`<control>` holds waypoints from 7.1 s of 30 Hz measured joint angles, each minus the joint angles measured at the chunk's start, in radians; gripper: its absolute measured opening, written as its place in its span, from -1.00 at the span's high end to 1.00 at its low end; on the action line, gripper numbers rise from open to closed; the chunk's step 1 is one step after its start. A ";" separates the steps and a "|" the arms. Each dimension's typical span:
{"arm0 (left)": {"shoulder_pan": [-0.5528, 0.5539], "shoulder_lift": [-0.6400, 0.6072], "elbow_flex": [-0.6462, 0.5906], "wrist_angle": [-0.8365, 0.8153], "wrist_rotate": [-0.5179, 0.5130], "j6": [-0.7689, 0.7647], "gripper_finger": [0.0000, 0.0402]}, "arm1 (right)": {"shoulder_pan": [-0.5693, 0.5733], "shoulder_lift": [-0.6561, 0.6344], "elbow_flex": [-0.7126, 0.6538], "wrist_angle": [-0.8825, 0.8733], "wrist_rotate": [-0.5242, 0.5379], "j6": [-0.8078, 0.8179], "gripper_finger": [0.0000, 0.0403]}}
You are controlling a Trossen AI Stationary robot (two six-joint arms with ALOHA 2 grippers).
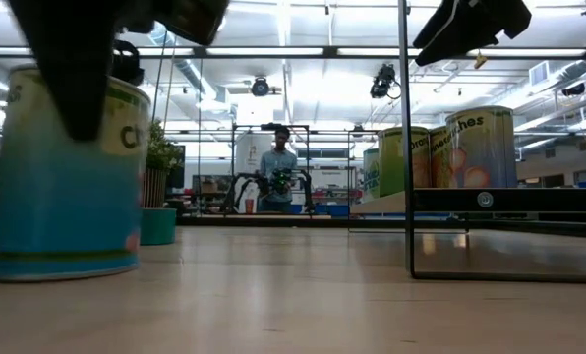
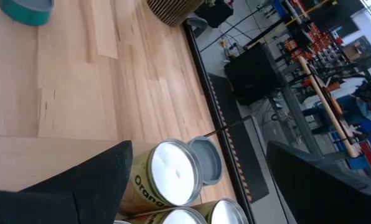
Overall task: Pick and place cans onto a shelf
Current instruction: Put the canned cherries on the shelf, then put the canned chicken soup on the shelf
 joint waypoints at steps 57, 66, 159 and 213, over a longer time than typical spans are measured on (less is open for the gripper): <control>0.502 0.267 0.523 0.212 0.087 0.974 -0.63 | 0.176 -0.403 -0.087 0.023 -0.124 0.091 -0.87; 0.512 0.285 0.523 0.210 0.088 1.029 -0.69 | 0.176 -0.403 -0.087 0.022 -0.124 0.091 -0.87; -0.234 -0.077 -0.213 0.145 0.124 -0.307 -0.88 | 0.190 -0.401 -0.195 0.359 -0.131 -0.243 -0.87; 0.365 0.111 0.324 0.174 0.135 0.759 -0.46 | 0.126 -0.423 -0.266 0.412 -0.200 -0.086 -0.86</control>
